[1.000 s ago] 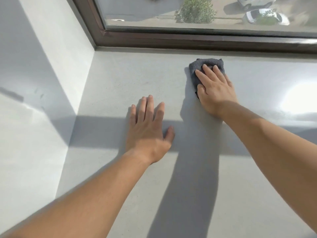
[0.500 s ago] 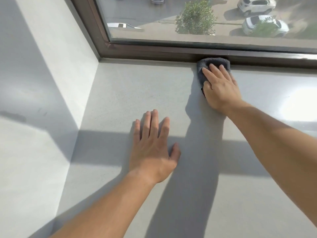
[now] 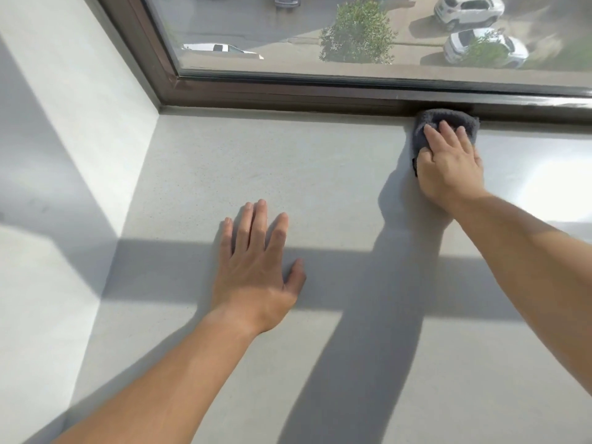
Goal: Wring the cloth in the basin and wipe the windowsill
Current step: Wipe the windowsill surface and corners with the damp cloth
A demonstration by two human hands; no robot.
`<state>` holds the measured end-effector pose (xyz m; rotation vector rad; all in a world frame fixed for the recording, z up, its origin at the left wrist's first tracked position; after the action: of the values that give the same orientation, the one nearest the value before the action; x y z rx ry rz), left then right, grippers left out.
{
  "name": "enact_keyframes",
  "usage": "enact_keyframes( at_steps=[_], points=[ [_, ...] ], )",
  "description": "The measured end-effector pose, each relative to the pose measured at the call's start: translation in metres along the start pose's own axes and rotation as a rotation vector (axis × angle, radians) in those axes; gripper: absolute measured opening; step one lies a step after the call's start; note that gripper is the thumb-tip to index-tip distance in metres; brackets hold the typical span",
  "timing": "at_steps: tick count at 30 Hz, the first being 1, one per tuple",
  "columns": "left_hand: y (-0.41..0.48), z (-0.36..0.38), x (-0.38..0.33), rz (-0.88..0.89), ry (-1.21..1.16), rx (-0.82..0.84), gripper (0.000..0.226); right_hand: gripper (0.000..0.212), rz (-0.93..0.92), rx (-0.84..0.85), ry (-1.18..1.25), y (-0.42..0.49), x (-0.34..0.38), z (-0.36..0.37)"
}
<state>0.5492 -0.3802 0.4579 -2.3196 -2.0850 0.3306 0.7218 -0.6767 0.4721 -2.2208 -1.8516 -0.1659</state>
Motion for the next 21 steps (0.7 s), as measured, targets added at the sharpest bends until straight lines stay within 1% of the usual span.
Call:
enact_keyframes(
  at_steps=[2, 3, 5, 6, 7, 8, 9, 10, 12, 13, 14, 15, 16, 19, 21],
  points=[
    [0.002, -0.003, -0.002, -0.013, 0.022, 0.011, 0.076, 0.058, 0.003, -0.013, -0.016, -0.001, 0.007, 0.003],
    [0.004, -0.004, -0.003, -0.024, 0.035, 0.014, 0.075, 0.057, -0.051, -0.009, -0.017, -0.004, 0.018, 0.006],
    [0.008, -0.008, -0.011, -0.049, 0.032, -0.002, 0.073, 0.055, -0.266, 0.017, -0.042, -0.014, 0.045, 0.016],
    [0.010, -0.011, -0.018, -0.050, -0.010, -0.025, 0.071, 0.055, -0.379, 0.041, -0.059, -0.018, 0.053, 0.022],
    [0.012, -0.012, -0.030, -0.040, -0.074, -0.050, 0.070, 0.055, -0.457, 0.065, -0.070, -0.020, 0.052, 0.023],
    [0.013, -0.012, -0.041, -0.026, -0.140, -0.069, 0.070, 0.055, -0.484, 0.074, -0.072, -0.016, 0.047, 0.020],
    [0.015, -0.012, -0.049, -0.014, -0.188, -0.085, 0.069, 0.055, -0.454, 0.067, -0.063, -0.006, 0.038, 0.016],
    [0.014, -0.010, -0.056, -0.011, -0.213, -0.096, 0.069, 0.056, -0.373, 0.046, -0.043, 0.004, 0.024, 0.010],
    [0.011, -0.004, -0.062, -0.027, -0.212, -0.094, 0.068, 0.057, -0.145, -0.009, -0.001, 0.020, -0.004, -0.002],
    [0.011, -0.001, -0.062, -0.033, -0.183, -0.087, 0.068, 0.057, -0.073, -0.029, 0.002, 0.022, -0.008, -0.004],
    [0.010, 0.001, -0.061, -0.031, -0.143, -0.088, 0.068, 0.057, -0.050, -0.033, -0.004, 0.018, -0.003, -0.002],
    [0.009, 0.003, -0.060, -0.028, -0.108, -0.094, 0.067, 0.057, -0.072, -0.027, -0.001, 0.010, 0.009, 0.002],
    [0.012, 0.003, -0.059, -0.033, -0.087, -0.103, 0.067, 0.057, -0.137, -0.014, 0.008, 0.001, 0.026, 0.007],
    [0.024, 0.002, -0.055, -0.044, -0.061, -0.120, 0.067, 0.057, -0.440, 0.055, -0.019, -0.033, 0.072, 0.026],
    [0.031, 0.001, -0.053, -0.037, -0.042, -0.115, 0.067, 0.056, -0.549, 0.110, -0.049, -0.035, 0.075, 0.029]
  ],
)
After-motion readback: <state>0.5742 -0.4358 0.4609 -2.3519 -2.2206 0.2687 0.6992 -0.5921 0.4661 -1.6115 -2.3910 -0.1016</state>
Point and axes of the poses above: each hand's wrist, its own y-axis towards the middle knuckle, its own z-axis out of the palm, x = y × z, the point moved 4 cm from there along y, towards the middle knuckle, and after that the axes turned 1 degree about x, right-handed, at the moved point
